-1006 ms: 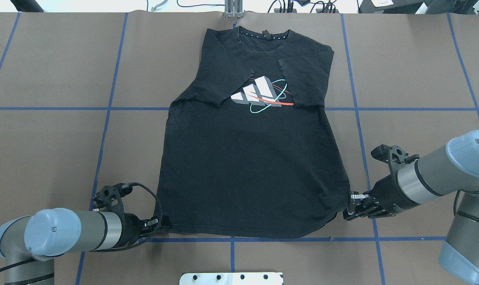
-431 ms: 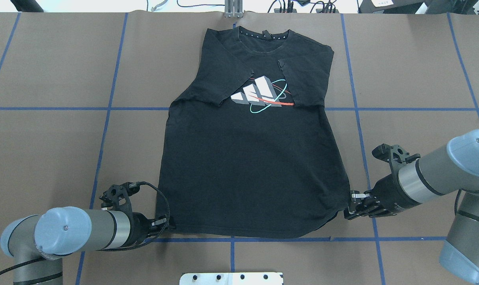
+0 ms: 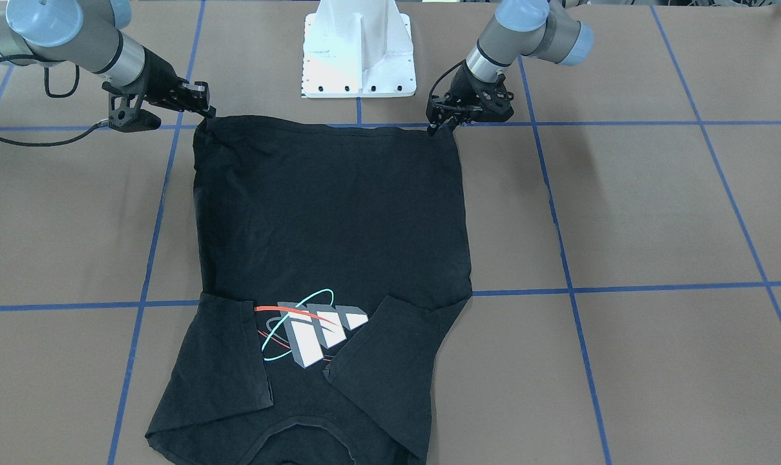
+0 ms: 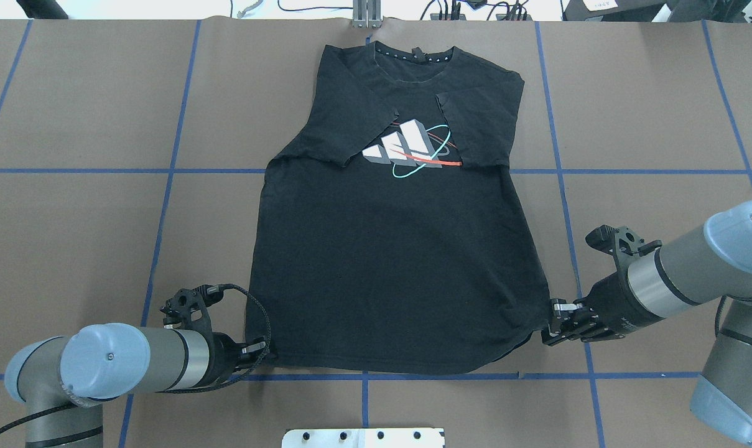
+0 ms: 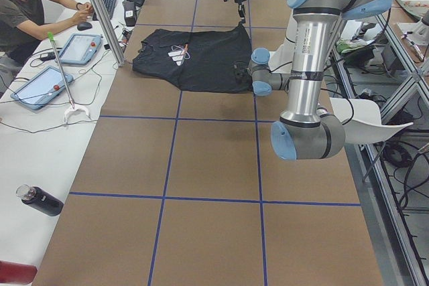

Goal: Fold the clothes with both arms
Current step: 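Grasp the hem corners with both grippers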

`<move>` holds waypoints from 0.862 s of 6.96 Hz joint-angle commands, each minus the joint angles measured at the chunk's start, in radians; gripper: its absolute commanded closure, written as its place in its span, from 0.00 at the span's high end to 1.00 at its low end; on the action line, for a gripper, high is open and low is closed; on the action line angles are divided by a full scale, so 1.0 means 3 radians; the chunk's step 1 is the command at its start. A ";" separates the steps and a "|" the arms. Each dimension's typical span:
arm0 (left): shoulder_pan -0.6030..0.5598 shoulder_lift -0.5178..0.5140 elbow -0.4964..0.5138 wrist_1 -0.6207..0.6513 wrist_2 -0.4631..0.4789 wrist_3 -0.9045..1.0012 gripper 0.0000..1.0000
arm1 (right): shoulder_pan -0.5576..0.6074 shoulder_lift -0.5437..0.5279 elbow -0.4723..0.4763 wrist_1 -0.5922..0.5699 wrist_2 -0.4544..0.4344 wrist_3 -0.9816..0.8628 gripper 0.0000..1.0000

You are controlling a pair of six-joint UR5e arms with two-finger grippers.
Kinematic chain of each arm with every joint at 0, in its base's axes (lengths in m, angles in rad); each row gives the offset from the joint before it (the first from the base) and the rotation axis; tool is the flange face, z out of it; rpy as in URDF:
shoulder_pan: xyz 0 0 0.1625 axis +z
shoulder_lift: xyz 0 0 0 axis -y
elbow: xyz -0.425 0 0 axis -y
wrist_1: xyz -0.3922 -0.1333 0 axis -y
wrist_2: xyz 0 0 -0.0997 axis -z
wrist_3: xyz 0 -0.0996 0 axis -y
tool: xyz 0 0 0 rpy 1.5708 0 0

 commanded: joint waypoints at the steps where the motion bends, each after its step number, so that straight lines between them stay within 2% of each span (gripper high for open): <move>1: -0.0015 0.0001 -0.0010 0.0002 0.0000 0.0001 0.31 | 0.0002 0.0000 -0.0007 -0.0003 0.0001 0.0000 0.00; 2: -0.0020 0.0016 -0.0035 0.0002 0.0005 0.0001 0.00 | 0.0002 0.0000 -0.0012 -0.0003 0.0001 -0.0010 0.00; 4: -0.0051 0.0037 -0.0132 0.0007 -0.0005 0.0001 0.00 | 0.0007 -0.0005 -0.0017 -0.0003 0.0067 -0.0010 0.00; 6: -0.0051 0.0047 -0.0493 0.0246 -0.0056 0.0006 0.00 | 0.0013 -0.0041 0.0013 0.0002 0.0077 0.0010 0.00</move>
